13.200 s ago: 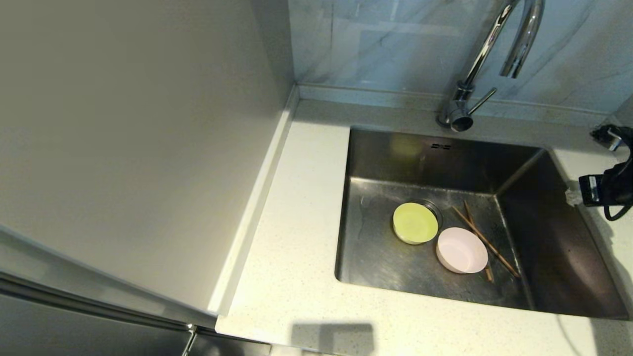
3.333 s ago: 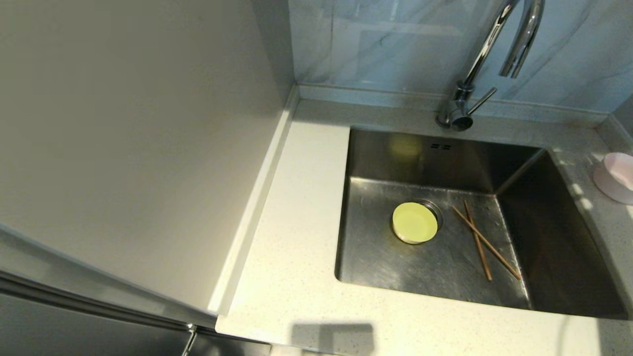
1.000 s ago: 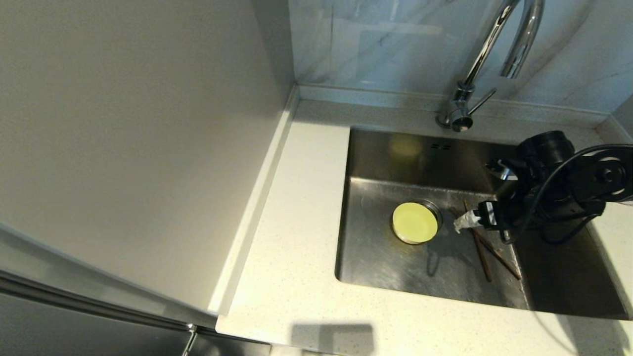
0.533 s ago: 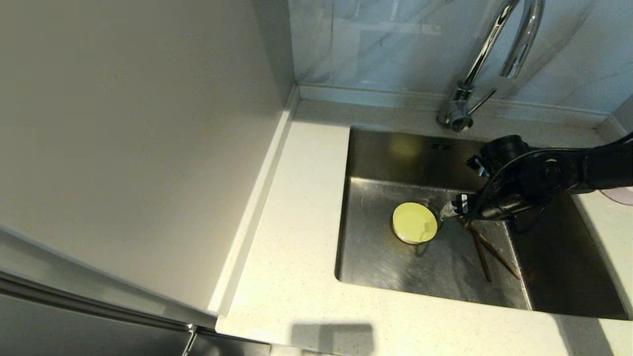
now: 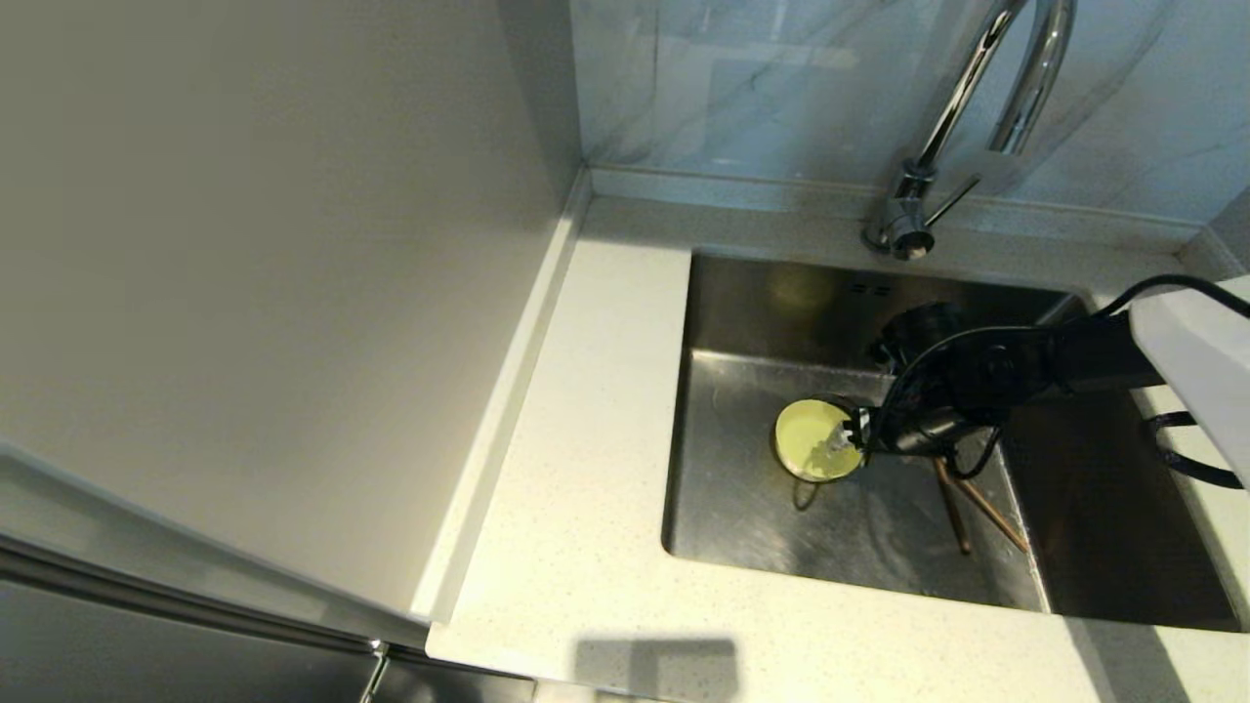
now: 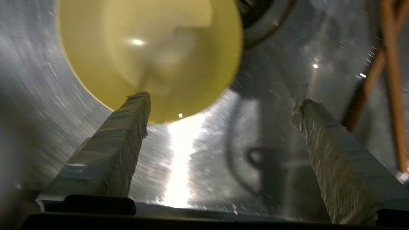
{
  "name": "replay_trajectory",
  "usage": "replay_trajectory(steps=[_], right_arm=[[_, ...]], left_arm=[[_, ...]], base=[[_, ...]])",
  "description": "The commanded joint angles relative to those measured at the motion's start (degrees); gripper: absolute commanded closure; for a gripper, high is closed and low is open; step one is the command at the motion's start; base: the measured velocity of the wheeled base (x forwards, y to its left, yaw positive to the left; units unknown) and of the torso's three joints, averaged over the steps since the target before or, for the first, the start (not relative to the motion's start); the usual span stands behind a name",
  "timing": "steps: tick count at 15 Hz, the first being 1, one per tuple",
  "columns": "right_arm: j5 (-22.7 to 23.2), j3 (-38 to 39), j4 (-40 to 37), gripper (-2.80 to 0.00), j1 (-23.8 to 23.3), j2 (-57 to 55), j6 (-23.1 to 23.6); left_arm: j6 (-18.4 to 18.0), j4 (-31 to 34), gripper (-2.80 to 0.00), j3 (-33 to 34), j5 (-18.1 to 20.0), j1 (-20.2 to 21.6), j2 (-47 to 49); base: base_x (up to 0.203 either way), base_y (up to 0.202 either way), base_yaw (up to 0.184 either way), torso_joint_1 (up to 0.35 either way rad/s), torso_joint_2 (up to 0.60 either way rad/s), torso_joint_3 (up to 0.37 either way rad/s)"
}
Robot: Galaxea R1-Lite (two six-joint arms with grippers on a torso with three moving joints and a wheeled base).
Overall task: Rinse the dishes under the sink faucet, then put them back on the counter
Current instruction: Put a bowl back to the table from the sink
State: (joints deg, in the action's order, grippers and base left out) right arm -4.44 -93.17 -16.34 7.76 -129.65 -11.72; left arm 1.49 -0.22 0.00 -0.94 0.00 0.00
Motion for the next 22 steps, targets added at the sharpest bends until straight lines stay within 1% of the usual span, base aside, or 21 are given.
replay_trajectory(steps=[1,6,9,18,19,22], right_arm=[[-0.09,-3.10,-0.11,-2.80,1.30,-3.30,-0.36],[-0.93,-6.39,-0.10,-2.80,1.74,-7.91,-0.23],[-3.01,-6.59,-0.01,-2.80,1.74,-8.69,0.03],[-3.03,-9.13,-0.01,-2.80,1.65,-8.24,0.03],[-3.03,-9.48,-0.01,0.00,1.65,-8.08,0.03],[-3.03,-9.58,-0.01,0.00,1.65,-8.08,0.12]], left_arm=[[0.01,-0.04,0.00,0.00,-0.03,0.00,-0.18],[0.01,-0.04,0.00,0.00,-0.03,0.00,-0.18],[0.01,-0.04,0.00,0.00,-0.03,0.00,-0.18],[0.01,-0.04,0.00,0.00,-0.03,0.00,-0.18],[0.01,-0.04,0.00,0.00,-0.03,0.00,-0.18],[0.01,-0.04,0.00,0.00,-0.03,0.00,-0.18]], base=[[0.000,0.000,0.000,0.000,0.00,0.000],[0.000,0.000,0.000,0.000,0.00,0.000],[0.000,0.000,0.000,0.000,0.00,0.000],[0.000,0.000,0.000,0.000,0.00,0.000],[0.000,0.000,0.000,0.000,0.00,0.000],[0.000,0.000,0.000,0.000,0.00,0.000]])
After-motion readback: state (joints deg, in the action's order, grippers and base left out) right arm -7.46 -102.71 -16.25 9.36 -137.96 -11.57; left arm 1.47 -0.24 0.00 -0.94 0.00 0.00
